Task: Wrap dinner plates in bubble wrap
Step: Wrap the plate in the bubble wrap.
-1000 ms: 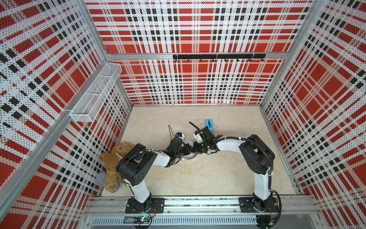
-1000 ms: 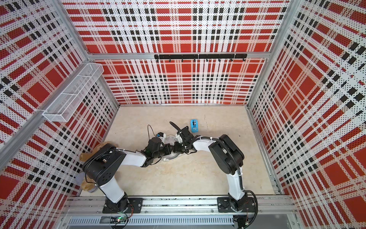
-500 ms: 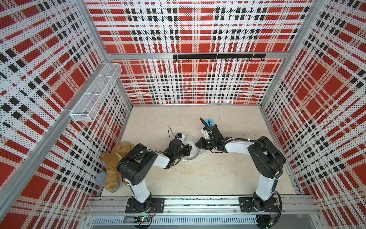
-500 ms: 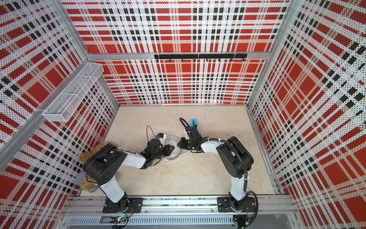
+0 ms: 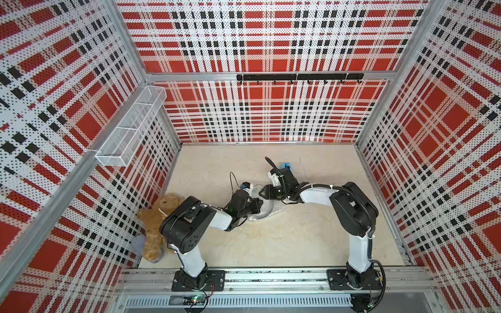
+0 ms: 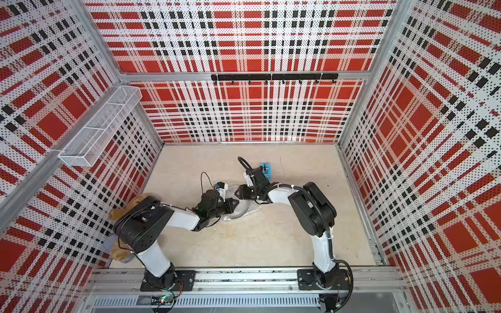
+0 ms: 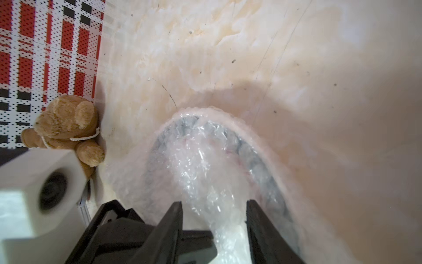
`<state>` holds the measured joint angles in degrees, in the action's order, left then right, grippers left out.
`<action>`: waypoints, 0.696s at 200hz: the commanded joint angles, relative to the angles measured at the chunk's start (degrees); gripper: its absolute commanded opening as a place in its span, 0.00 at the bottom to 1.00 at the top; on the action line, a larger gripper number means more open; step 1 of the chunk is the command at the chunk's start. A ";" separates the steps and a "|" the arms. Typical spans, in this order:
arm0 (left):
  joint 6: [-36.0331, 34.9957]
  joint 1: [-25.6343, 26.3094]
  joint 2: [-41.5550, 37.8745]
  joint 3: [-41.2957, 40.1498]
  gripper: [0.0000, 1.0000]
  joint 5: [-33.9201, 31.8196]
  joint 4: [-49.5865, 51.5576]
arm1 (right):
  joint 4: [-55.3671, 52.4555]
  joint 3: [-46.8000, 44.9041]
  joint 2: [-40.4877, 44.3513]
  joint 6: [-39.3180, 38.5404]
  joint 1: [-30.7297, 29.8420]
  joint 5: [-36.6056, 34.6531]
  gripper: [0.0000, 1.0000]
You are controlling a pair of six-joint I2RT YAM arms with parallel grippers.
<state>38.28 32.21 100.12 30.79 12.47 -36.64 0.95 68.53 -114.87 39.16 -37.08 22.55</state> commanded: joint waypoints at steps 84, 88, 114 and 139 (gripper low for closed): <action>-2.25 1.72 -3.58 -1.86 0.28 5.82 0.88 | -4.90 0.46 -1.91 -2.58 -0.72 1.94 0.00; -1.86 1.72 -4.64 -2.29 0.33 6.37 0.19 | -4.76 0.20 -1.81 -2.50 -0.55 2.00 0.00; 0.38 0.83 -12.99 -4.16 0.53 7.36 -1.15 | -3.59 -1.74 -0.90 -2.52 -0.19 2.33 0.00; 3.76 -1.61 -18.14 -5.82 0.60 2.82 0.25 | -2.64 -3.12 -0.30 -2.62 -0.10 2.67 0.00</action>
<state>38.79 32.25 86.67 25.19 17.28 -34.63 -0.73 67.48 -115.79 36.93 -36.95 25.67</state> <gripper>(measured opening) 0.581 0.049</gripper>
